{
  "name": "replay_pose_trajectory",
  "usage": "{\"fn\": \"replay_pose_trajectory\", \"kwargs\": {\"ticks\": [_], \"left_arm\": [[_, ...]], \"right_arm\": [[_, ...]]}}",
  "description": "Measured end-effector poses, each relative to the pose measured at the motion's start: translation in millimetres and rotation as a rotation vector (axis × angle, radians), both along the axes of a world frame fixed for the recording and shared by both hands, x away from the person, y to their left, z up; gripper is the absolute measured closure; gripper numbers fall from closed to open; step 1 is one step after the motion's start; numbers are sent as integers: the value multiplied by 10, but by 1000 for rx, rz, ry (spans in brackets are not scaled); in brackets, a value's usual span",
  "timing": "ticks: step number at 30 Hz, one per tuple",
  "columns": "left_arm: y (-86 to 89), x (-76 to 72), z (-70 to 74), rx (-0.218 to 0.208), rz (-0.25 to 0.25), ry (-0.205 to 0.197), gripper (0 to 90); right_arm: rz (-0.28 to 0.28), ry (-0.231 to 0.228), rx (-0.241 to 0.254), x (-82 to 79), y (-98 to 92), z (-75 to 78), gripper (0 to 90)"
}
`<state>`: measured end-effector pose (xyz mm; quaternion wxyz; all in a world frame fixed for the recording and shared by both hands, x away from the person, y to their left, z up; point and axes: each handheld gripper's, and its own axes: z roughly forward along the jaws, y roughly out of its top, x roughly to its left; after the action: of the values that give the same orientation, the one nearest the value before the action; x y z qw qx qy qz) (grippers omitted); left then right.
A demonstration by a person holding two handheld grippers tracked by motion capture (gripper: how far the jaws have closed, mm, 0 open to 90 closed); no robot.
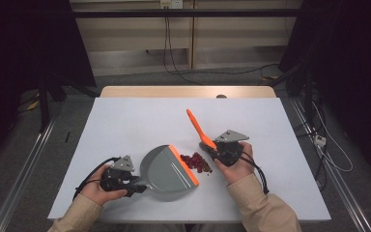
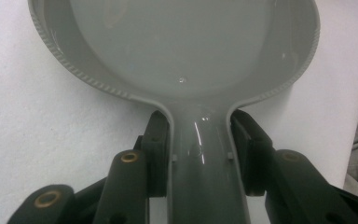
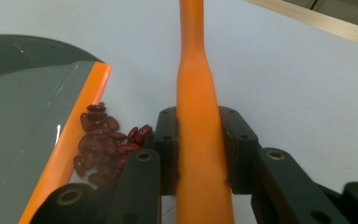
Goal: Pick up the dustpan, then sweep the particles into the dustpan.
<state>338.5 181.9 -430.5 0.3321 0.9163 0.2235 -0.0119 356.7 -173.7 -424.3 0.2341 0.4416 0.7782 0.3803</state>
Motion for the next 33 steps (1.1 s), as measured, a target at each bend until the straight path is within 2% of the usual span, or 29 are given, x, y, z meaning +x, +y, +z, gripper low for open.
{"fn": "replay_pose_trajectory", "kwargs": {"ticks": [5,7,20,25,27,33], "left_arm": [[-7,-7,-1,1,-3,4,624],[-11,-8,3,16,-14,3,623],[-2,3,1,-9,6,5,622],[14,-9,-2,5,10,-13,610],[30,-16,4,-5,16,-14,612],[15,-23,11,11,7,-12,625]], "right_arm": [[-3,-10,-4,-26,32,-9,712],[-6,-10,-1,-32,43,-11,712],[-9,-17,-1,-52,74,-18,711],[-18,-25,-3,-65,87,-23,711],[-18,-29,-6,-75,99,-27,711],[-20,-34,-6,-90,128,-34,711]]}}
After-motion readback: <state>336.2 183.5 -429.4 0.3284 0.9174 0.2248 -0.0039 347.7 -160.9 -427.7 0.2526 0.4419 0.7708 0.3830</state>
